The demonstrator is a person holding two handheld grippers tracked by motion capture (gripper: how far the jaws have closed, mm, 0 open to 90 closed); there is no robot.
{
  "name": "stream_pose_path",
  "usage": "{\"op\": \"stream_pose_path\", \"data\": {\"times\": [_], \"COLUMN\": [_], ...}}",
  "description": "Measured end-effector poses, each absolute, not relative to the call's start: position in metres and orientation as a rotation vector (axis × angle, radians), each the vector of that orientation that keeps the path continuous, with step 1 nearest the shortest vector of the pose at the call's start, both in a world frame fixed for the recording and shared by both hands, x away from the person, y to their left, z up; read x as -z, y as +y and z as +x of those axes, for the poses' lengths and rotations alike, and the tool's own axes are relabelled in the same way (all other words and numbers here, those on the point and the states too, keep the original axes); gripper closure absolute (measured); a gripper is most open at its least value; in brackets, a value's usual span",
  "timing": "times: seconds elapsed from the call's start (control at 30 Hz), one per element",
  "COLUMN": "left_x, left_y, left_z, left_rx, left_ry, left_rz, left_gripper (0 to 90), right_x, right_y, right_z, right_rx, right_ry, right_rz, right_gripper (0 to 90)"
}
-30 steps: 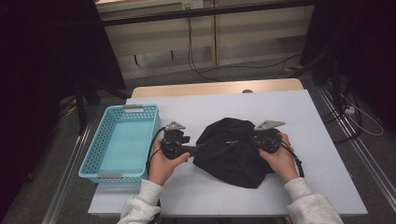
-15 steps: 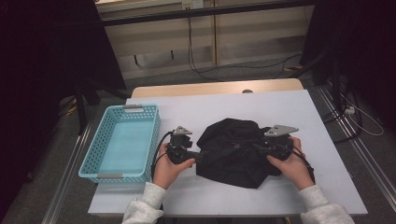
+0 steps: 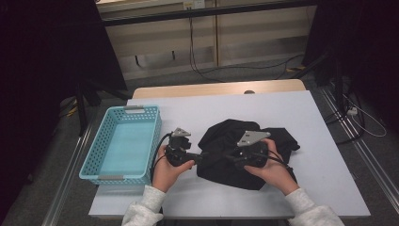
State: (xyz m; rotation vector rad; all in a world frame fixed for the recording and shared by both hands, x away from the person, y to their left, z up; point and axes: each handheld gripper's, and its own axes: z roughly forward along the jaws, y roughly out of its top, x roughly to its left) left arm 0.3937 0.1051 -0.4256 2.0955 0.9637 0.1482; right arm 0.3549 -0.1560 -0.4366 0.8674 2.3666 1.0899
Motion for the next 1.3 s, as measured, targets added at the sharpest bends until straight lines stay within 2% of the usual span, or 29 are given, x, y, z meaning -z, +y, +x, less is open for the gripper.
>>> {"op": "stream_pose_path", "data": {"times": [0.1,0.27,0.3,0.37,0.77,1.17,1.23,1.3], "left_x": [0.427,0.431,0.431,0.431,0.435,0.446,0.448,0.449], "left_y": [0.106,0.106,0.106,0.106,0.092,0.068,0.064,0.062], "left_z": [0.393,0.391,0.391,0.39,0.382,0.37,0.368,0.368], "left_rx": [-0.145,-0.142,-0.141,-0.143,-0.12,-0.067,-0.041,-0.019], "left_ry": [0.964,0.966,0.964,0.961,0.921,0.88,0.869,0.866], "left_rz": [2.1,2.115,2.118,2.117,2.132,2.161,2.19,2.207], "left_gripper": [15.1,14.8,14.8,14.7,13.6,12.3,14.7,21.7], "right_x": [0.441,0.446,0.447,0.446,0.412,0.411,0.411,0.411], "right_y": [-0.15,-0.147,-0.148,-0.152,-0.195,-0.202,-0.204,-0.207], "right_z": [0.358,0.363,0.364,0.366,0.368,0.367,0.367,0.367], "right_rx": [-1.075,-1.073,-1.066,-1.096,-1.268,-1.248,-1.243,-1.24], "right_ry": [2.382,2.431,2.432,2.427,2.142,2.073,2.06,2.041], "right_rz": [0.821,0.821,0.82,0.84,1.011,1.043,1.054,1.064], "right_gripper": [46.3,71.9,81.8,88.5,89.4,89.4,89.4,89.5]}}
